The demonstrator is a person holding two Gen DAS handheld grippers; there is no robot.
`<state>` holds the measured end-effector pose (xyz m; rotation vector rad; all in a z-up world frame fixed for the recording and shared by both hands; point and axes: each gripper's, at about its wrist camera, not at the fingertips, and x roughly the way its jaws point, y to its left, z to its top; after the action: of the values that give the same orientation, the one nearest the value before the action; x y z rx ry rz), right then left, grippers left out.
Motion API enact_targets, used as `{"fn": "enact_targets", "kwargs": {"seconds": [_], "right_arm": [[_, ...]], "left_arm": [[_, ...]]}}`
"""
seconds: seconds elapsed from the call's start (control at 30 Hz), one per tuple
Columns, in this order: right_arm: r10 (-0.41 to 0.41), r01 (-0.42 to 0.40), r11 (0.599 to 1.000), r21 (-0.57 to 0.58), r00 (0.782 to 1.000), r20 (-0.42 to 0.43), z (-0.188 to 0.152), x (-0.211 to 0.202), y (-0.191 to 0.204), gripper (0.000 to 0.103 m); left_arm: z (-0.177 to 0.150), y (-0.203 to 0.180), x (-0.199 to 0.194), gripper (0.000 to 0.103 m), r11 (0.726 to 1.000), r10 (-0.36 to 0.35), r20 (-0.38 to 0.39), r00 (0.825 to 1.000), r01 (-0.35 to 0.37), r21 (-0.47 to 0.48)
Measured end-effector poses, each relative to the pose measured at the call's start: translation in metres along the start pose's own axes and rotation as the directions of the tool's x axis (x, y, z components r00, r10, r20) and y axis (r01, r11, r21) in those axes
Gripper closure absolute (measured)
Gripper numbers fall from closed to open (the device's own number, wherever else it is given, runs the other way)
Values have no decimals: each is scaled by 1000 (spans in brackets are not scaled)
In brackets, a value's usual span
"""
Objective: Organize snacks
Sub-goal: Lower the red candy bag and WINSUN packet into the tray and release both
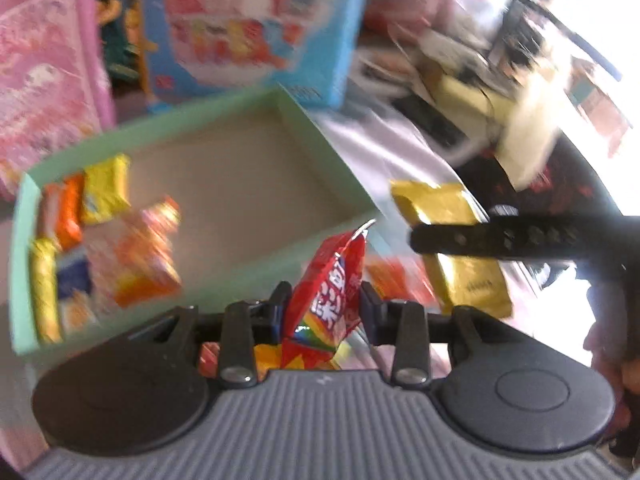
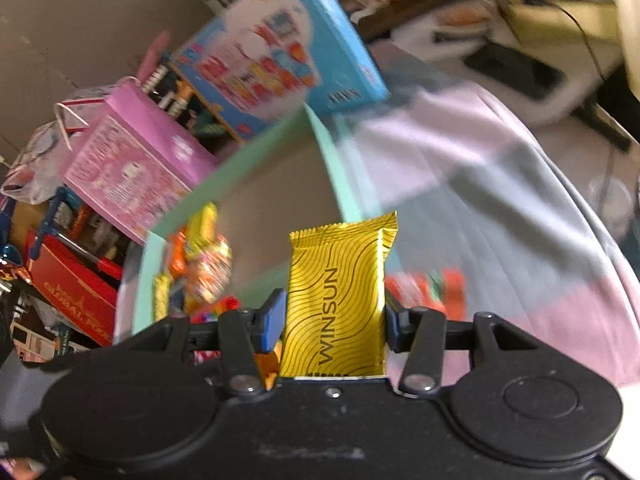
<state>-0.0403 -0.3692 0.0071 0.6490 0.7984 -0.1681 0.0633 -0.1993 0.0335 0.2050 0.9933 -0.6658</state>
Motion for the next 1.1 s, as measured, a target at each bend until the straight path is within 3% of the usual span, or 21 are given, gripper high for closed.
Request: {"fn": "enact_targets", "kwargs": {"seconds": [0.2,0.4,0.57,0.77,0.83,0.87,0.9,0.93,0.97,1.1], "right_arm": [[25,-26,999,-47,1000,-18,57,56,43,55],[-32,23,992,-128,997,-69,108,135,76,55],[-89,61,978,-200,987,-135,133,194,86,55],[-116,76,968,-238,980,-161,143,220,78,54],[-109,69,970,-232,980,-163,147,223,79,51],[-97,59,974,-219,981,-169,148,222,79,37],[-78,43,979,-198,982,-170,149,220,79,27],[-67,37,981,-189,985,-156,147,213,80,13],[-56,30,982,-188,989,-139,147,208,81,10],[-24,3,982,-188,994,-111,143,189,90,0]], "left_arm": [[50,51,29,67,995,58,19,998,-56,-85],[85,86,85,67,985,65,-10,998,-66,-159],[108,105,127,67,976,51,-29,998,-56,-209],[123,114,154,66,970,26,-31,999,-32,-242],[124,114,157,61,969,22,-22,1000,-26,-246],[124,114,157,52,969,27,-13,1000,-29,-247],[123,114,156,31,968,30,-10,999,-32,-248],[122,114,155,21,967,38,-5,999,-38,-251],[121,114,151,9,967,52,4,999,-49,-252],[118,113,136,0,966,82,17,996,-76,-249]]}}
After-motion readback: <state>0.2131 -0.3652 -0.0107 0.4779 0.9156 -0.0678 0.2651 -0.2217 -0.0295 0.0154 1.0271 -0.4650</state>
